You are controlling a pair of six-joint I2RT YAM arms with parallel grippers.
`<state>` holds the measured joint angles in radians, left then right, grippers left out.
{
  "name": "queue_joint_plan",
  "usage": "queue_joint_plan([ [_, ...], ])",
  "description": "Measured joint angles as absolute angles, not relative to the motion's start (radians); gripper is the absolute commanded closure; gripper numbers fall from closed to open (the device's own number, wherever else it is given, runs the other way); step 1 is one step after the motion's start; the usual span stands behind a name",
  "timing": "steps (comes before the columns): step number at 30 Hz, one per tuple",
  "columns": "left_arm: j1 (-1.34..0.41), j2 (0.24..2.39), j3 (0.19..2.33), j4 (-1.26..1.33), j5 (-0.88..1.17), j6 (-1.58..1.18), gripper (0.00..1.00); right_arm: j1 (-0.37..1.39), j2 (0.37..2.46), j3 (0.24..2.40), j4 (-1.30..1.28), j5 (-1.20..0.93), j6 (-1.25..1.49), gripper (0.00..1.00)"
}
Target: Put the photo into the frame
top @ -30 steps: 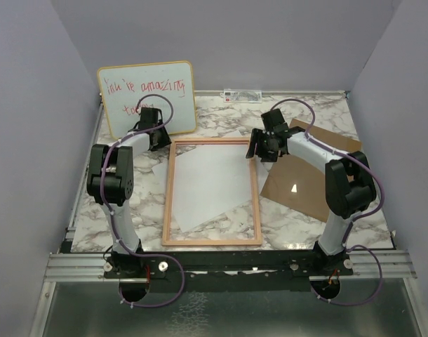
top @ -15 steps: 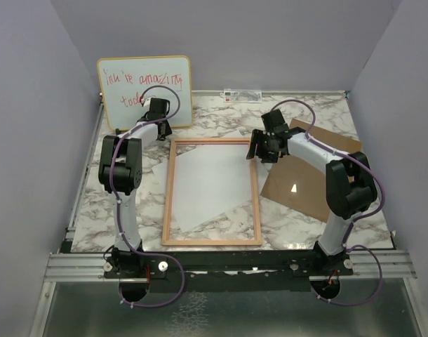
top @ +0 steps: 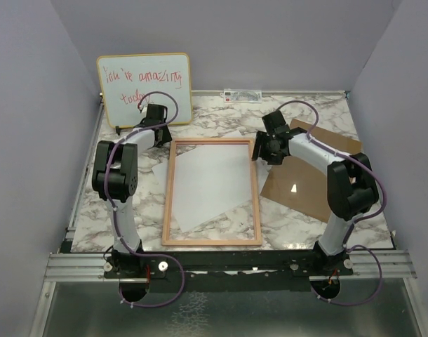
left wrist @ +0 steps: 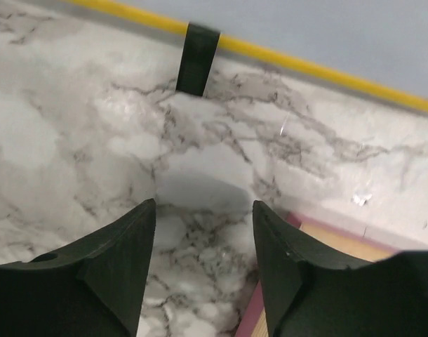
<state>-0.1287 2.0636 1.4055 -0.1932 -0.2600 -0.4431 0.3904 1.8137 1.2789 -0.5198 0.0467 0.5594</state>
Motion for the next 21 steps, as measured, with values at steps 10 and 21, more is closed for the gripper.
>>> queue_joint_plan([
  [10, -0.129, 1.842, 1.232, -0.236, -0.193, -0.445, 0.32, 0.390, 1.820, 1.243, -0.516, -0.079, 0.513, 0.39],
  [21, -0.131, 1.779, 1.225, -0.273, -0.110, -0.440, 0.31, 0.391, 1.912, 1.272, -0.517, -0.199, 0.473, 0.71],
])
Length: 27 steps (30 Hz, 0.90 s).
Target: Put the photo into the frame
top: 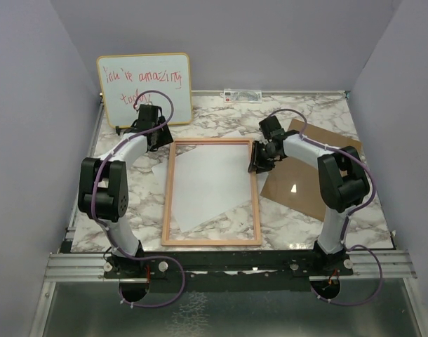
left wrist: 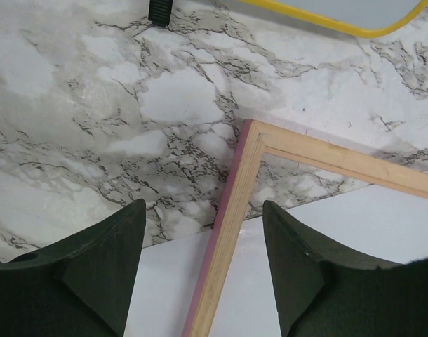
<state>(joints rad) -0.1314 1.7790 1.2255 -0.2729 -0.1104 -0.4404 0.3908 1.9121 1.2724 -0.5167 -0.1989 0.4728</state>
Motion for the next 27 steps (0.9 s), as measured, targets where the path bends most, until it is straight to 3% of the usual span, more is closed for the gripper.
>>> queue_joint_plan([
  [5, -0.131, 1.754, 1.225, -0.297, -0.086, -0.437, 0.31, 0.392, 1.913, 1.274, -0.514, -0.180, 0.493, 0.84],
  [14, -0.133, 1.713, 1.245, -0.313, -0.006, -0.426, 0.30, 0.400, 1.946, 1.313, -0.508, -0.172, 0.552, 0.85],
  [16, -0.138, 1.713, 1.249, -0.314, 0.014, -0.426, 0.30, 0.400, 1.958, 1.332, -0.504, -0.170, 0.559, 0.80],
  [19, -0.153, 1.713, 1.251, -0.316, 0.040, -0.426, 0.25, 0.400, 1.985, 1.371, -0.503, -0.169, 0.564, 0.65],
  [23, -0.191, 1.713, 1.253, -0.314, 0.083, -0.438, 0.02, 0.400, 1.989, 1.394, -0.500, -0.160, 0.574, 0.45],
  [27, -0.216, 1.713, 1.254, -0.276, 0.154, -0.471, 0.01, 0.390, 1.950, 1.389, -0.499, -0.131, 0.575, 0.38],
])
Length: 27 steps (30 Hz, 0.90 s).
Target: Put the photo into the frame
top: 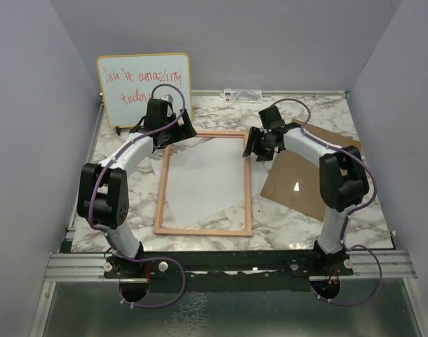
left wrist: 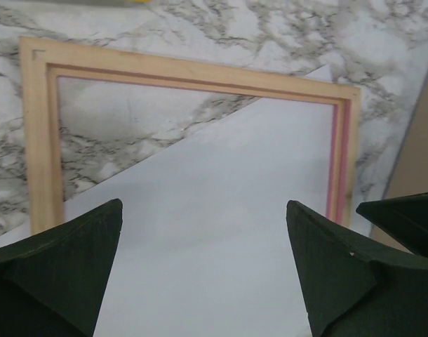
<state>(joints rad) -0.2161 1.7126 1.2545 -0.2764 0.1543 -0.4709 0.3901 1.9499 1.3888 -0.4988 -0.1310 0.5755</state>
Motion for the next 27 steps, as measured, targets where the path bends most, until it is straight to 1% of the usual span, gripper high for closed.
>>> queue_joint_plan([
  [3, -0.228, 1.713, 1.252, -0.196, 0.229, -0.516, 0.01, 0.363, 1.856, 1.363, -0.498, -0.100, 0.579, 0.38],
  [7, -0.262, 1.716, 1.251, -0.075, 0.294, -0.587, 0.01, 0.276, 1.717, 1.300, -0.487, -0.044, 0.598, 0.38],
  [12, -0.404, 1.806, 1.314, 0.044, 0.360, -0.659, 0.01, 0.131, 1.572, 1.150, -0.469, 0.016, 0.650, 0.39],
  [16, -0.534, 1.940, 1.420, 0.060, 0.379, -0.693, 0.03, 0.047, 1.505, 0.987, -0.476, 0.045, 0.701, 0.39],
  [20, -0.633, 2.055, 1.523, 0.041, 0.379, -0.703, 0.07, 0.016, 1.442, 0.866, -0.499, 0.051, 0.741, 0.39],
  [22, -0.674, 2.109, 1.581, 0.032, 0.378, -0.704, 0.10, 0.000, 1.409, 0.820, -0.511, 0.053, 0.759, 0.39],
  [27, -0.732, 2.214, 1.694, 0.009, 0.366, -0.684, 0.10, -0.028, 1.369, 0.755, -0.521, 0.053, 0.778, 0.39],
])
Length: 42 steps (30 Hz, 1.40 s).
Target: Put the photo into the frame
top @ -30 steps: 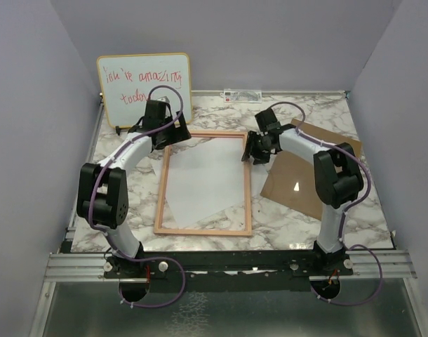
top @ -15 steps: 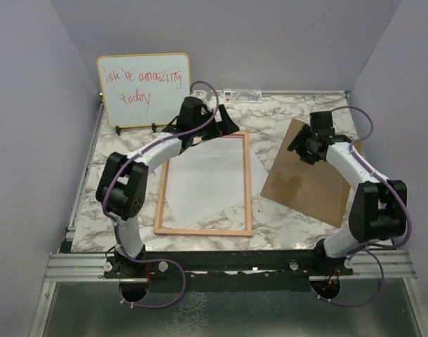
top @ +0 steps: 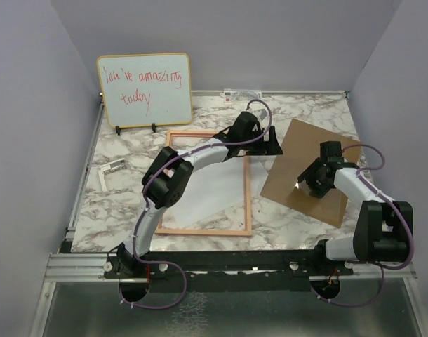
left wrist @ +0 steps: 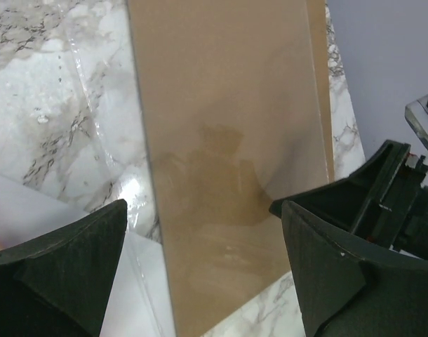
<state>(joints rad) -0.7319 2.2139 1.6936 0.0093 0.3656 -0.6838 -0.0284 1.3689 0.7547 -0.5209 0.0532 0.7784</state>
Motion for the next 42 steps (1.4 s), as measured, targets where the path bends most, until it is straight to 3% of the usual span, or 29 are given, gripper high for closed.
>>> queue_joint_plan([
  [15, -0.735, 2.411, 1.925, -0.172, 0.273, -0.687, 0.17, -0.035, 1.385, 0.715, -0.521, 0.054, 0.784, 0.40],
  [29, -0.720, 2.475, 2.024, -0.281, 0.505, -0.783, 0.21, -0.041, 1.538, 0.836, -0.519, 0.007, 0.728, 0.40],
  [35, -0.708, 2.482, 2.015, -0.277, 0.590, -0.810, 0.31, -0.049, 1.570, 0.854, -0.524, -0.032, 0.706, 0.40],
  [42, -0.688, 2.481, 1.874, -0.062, 0.735, -0.988, 0.47, -0.050, 1.607, 0.871, -0.479, -0.095, 0.702, 0.40],
])
